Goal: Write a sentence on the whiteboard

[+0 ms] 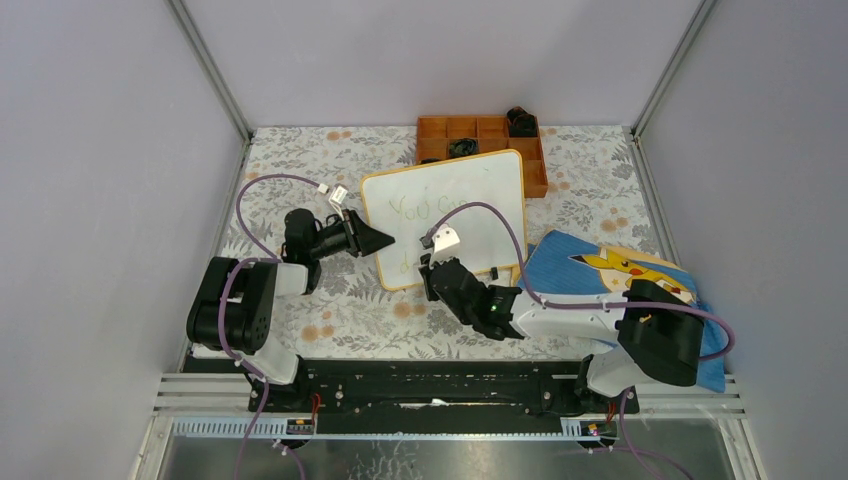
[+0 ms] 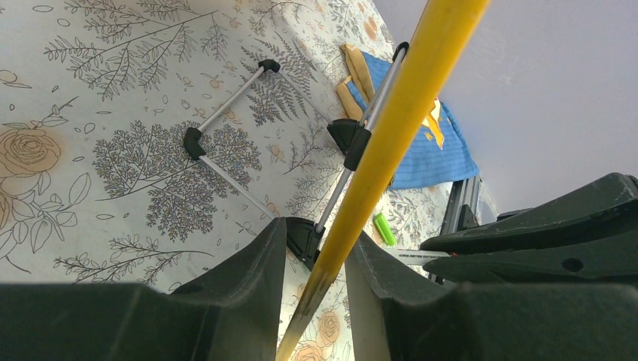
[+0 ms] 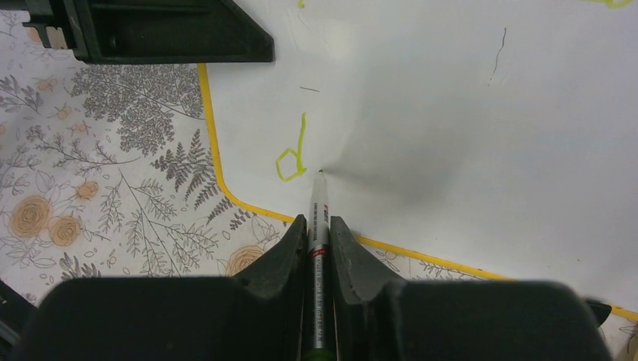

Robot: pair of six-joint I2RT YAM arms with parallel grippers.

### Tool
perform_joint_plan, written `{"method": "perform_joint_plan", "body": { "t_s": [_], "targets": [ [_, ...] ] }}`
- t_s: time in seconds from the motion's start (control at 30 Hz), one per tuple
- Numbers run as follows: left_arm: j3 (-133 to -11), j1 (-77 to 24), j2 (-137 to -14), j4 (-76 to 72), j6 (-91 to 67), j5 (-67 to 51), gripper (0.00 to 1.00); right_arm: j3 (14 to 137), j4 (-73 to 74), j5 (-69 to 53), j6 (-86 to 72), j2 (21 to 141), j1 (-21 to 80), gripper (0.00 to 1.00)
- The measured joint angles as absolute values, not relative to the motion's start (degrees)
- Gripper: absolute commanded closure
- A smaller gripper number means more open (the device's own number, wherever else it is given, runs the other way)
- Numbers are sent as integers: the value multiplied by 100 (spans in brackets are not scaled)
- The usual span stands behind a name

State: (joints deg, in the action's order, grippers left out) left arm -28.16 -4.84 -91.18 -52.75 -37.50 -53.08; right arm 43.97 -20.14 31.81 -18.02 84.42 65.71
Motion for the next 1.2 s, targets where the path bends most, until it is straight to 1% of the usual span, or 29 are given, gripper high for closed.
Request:
{"method": "perform_joint_plan", "body": {
  "t_s": [0.73,1.2],
  "targets": [
    [-2818,-484,-9118,-5264,-3736,-5297,60,4180,-1841,3218,-2029,8392,6560,100],
    [-2825,-515,-9118,-5098,-3632,-5196,60,4375,-1739,3229,-1935,8318,6283,100]
  ]
}}
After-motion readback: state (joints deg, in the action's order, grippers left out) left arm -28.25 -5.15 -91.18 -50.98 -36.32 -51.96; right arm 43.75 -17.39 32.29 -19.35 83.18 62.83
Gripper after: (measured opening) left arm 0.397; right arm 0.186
